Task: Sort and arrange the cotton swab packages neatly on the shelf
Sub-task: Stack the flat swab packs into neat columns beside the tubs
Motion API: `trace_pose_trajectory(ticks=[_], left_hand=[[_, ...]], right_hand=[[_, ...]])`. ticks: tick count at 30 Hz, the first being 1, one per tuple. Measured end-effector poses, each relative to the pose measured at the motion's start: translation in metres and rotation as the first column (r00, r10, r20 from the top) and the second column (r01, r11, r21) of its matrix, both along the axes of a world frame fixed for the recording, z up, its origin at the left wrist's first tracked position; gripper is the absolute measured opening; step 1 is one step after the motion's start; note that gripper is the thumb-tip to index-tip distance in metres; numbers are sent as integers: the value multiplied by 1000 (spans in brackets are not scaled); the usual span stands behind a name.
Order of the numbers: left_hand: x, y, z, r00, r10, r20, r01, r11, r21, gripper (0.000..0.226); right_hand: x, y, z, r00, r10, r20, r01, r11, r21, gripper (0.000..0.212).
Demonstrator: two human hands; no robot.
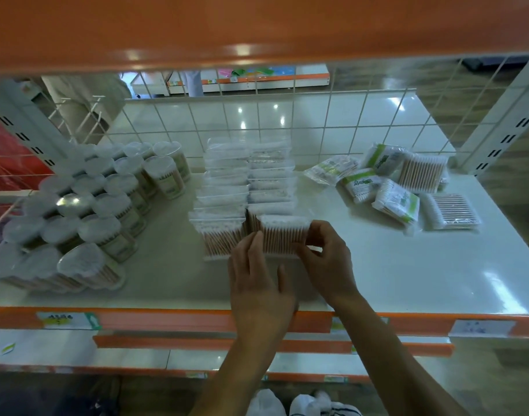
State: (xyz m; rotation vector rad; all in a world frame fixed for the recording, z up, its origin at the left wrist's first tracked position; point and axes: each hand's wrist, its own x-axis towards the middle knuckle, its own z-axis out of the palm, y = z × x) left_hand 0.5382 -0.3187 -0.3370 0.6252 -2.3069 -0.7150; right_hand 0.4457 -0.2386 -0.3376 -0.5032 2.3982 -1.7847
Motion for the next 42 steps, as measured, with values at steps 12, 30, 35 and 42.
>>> trace_pose_trajectory(ticks=[12, 30, 35, 42], left_hand=[[-2, -5, -11, 993, -77, 92, 92, 980, -175, 43], [-2, -3, -10, 992, -81, 96, 94, 986, -137, 39], [-10, 1, -3, 990, -135, 43, 139, 982, -131, 37], [-25, 13, 9, 984, -176, 22, 177, 974, -142, 37]], right_hand=[[2, -18, -5, 995, 6, -103, 2, 997, 76, 21], [-22, -3, 1, 984, -56, -170, 82, 985, 150, 20], [-61, -1, 7, 937, -75, -341, 169, 952, 255, 22], [-112, -5, 14, 897, -14, -442, 273, 803, 530, 39]])
